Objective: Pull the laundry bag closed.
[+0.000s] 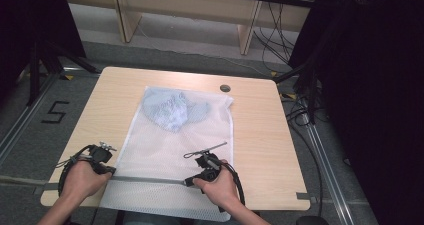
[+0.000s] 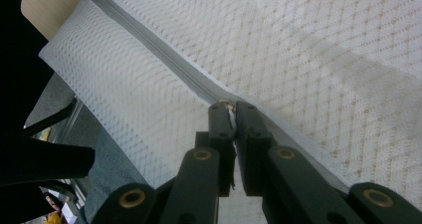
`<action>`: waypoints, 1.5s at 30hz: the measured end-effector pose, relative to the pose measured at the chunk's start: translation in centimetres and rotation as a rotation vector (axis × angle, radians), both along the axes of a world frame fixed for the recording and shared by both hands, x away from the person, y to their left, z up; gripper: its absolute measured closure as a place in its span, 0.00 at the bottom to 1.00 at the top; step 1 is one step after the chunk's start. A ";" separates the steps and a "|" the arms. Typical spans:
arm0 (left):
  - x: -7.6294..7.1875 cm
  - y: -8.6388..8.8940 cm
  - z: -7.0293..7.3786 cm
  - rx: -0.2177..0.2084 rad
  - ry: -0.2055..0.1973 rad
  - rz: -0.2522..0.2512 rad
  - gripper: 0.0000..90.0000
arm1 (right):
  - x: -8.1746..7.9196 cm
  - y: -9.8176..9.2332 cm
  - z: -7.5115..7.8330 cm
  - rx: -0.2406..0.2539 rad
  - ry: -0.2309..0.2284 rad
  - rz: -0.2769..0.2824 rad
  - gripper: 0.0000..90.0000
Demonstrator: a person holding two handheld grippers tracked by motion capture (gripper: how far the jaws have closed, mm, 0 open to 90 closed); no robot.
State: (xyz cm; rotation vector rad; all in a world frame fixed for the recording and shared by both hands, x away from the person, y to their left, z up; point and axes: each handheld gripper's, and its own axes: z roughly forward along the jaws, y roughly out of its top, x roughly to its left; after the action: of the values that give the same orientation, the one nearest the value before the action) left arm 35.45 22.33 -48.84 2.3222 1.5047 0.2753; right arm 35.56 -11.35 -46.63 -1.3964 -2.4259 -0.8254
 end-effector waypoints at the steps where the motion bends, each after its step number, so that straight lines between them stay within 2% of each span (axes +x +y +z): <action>1: 0.0 0.0 0.0 0.001 -0.001 0.001 1.00 | 0.0 -0.1 0.0 -0.005 0.000 -0.004 0.97; 2: 0.0 0.0 0.0 0.002 -0.001 0.002 1.00 | -0.1 -0.2 0.0 -0.013 0.009 -0.015 0.97; 3: 0.0 0.1 0.0 0.007 0.005 -0.008 1.00 | 0.0 -0.3 -0.1 -0.002 -0.006 0.000 0.97; 6: 0.0 0.1 0.0 0.005 0.003 -0.005 1.00 | -0.1 -0.5 -0.1 0.001 -0.003 -0.002 0.97; 8: 0.0 0.1 0.0 0.007 0.005 -0.007 1.00 | -0.1 -0.6 0.0 -0.005 0.016 -0.015 0.97; 9: 0.0 0.1 0.0 0.007 0.005 -0.008 1.00 | -0.1 -0.6 -0.1 0.002 -0.008 -0.001 0.97; 16: 0.0 0.1 0.0 0.006 0.004 -0.006 1.00 | -0.1 -1.1 0.1 -0.016 0.002 -0.020 0.97; 17: 0.0 0.1 0.0 0.005 0.004 -0.006 1.00 | -0.1 -1.2 0.0 -0.003 -0.003 -0.009 0.97; 19: 0.0 0.1 0.0 -0.001 -0.002 -0.006 1.00 | -0.1 -1.3 0.0 -0.013 -0.010 -0.012 0.97; 23: 0.0 0.1 0.0 0.007 0.005 -0.007 1.00 | -0.1 -1.5 0.1 -0.024 0.003 -0.021 0.97; 24: 0.0 0.1 0.0 0.006 0.004 -0.006 1.00 | -0.1 -1.6 0.0 -0.014 -0.013 -0.008 0.97; 28: 0.0 0.0 0.0 0.000 -0.003 -0.006 1.00 | -0.1 -2.0 0.0 -0.022 0.007 -0.021 0.97; 31: 0.1 0.1 0.0 0.006 0.001 -0.012 1.00 | -0.1 -2.2 0.0 -0.027 -0.012 -0.022 0.97; 32: 0.1 0.1 0.0 0.007 0.001 -0.013 1.00 | -0.1 -2.3 0.0 -0.027 -0.006 -0.024 0.97; 33: 0.0 0.0 0.0 0.007 0.001 -0.011 1.00 | -0.2 -2.2 0.2 -0.029 0.020 -0.041 0.97; 34: 0.1 0.1 0.0 0.010 0.004 -0.016 1.00 | -0.2 -2.3 0.1 -0.021 -0.002 -0.029 0.97; 40: 0.1 0.2 0.1 0.025 0.006 -0.029 1.00 | -0.2 -2.6 0.1 -0.029 0.002 -0.035 0.97; 41: 0.1 0.0 0.0 0.007 0.002 -0.012 1.00 | -0.1 -2.7 0.0 -0.021 0.000 -0.028 0.97; 42: 0.1 0.0 0.0 0.008 0.002 -0.012 1.00 | -0.1 -2.7 0.0 -0.024 0.002 -0.028 0.97; 43: 0.1 0.2 0.1 0.025 0.008 -0.029 1.00 | -0.1 -2.7 0.1 -0.022 0.005 -0.034 0.97; 44: 0.1 0.2 0.1 0.025 0.008 -0.029 1.00 | -0.1 -2.7 0.1 -0.022 0.005 -0.034 0.97; 45: 0.1 0.0 0.0 0.007 0.001 -0.011 1.00 | -0.1 -2.9 0.1 -0.042 -0.002 -0.035 0.97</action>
State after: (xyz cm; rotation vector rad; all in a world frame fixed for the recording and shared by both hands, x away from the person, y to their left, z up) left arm 35.51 22.36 -48.82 2.3357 1.4937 0.2765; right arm 35.44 -14.24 -46.55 -1.4575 -2.4403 -0.7886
